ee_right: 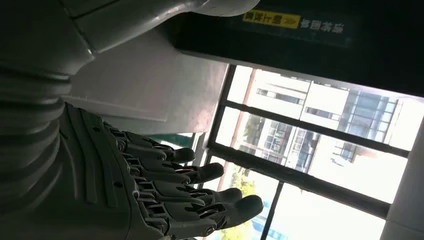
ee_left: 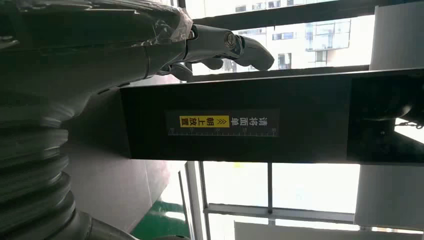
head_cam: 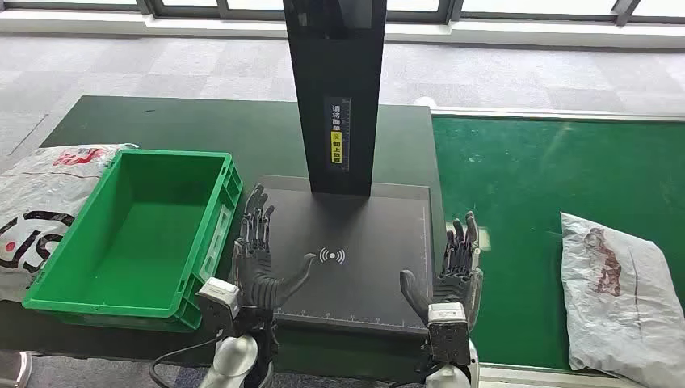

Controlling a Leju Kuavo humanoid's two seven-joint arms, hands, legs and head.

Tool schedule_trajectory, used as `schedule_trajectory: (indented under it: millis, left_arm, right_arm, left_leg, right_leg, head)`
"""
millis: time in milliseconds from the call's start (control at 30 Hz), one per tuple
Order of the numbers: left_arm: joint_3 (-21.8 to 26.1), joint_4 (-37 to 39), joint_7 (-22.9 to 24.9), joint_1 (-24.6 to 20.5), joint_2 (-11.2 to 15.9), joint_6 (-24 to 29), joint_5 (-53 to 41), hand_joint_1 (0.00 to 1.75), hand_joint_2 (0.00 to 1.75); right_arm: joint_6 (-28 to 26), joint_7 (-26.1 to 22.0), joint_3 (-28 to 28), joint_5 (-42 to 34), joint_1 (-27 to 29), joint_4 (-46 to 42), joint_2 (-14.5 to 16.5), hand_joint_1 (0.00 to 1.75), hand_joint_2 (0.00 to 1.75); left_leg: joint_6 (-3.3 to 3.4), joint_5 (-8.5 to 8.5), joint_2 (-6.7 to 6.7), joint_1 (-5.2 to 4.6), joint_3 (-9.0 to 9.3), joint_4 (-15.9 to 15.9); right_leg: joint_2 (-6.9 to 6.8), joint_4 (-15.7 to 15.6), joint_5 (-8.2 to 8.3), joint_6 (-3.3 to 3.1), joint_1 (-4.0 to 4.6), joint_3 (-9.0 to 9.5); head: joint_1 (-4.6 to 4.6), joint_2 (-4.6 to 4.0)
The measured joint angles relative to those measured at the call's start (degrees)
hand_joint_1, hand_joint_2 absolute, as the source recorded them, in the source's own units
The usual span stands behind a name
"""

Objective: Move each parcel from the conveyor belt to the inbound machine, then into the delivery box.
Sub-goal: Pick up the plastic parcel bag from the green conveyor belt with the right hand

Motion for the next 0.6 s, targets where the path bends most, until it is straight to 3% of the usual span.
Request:
schedule_trajectory:
  millis: [233,400,600]
  left_arm:
    - [0.8,-0.7,0.0,0.3,0.0,0.5,1.1,0.0,1.75]
    - [3.1,-1.9,0.0,0.9,0.0,-0.1,2.3,0.0,1.75]
    - [4.7,-2.6,0.0,1.5,-0.1,-0.4,2.6,0.0,1.75]
  right_arm:
    - [-3.4,5.8,-9.7,13.1,-2.9,4.0,0.3,0.0,1.75]
    - [-4.9,12.3,-21.9,29.0,-7.5,9.2,-0.2,0.0,1.75]
    - [-5.2,13.3,-32.9,34.3,-11.1,13.5,-0.8,0.0,1.75]
  left_leg:
    - [0.0,0.0,-0.01,0.0,0.01,0.0]
    - [0.0,0.01,-0.1,0.0,0.14,0.0]
    - [0.01,0.0,-0.12,-0.01,0.08,0.0]
  right_leg:
    - [-0.01,0.0,0.0,0.0,-0.01,0.0]
    - [-0.08,0.0,0.0,0.0,0.0,0.0]
    - [-0.09,0.0,0.0,0.0,-0.01,-0.03]
  head:
    - [0.0,0.0]
    - [0.0,0.0]
    - [0.0,0.0]
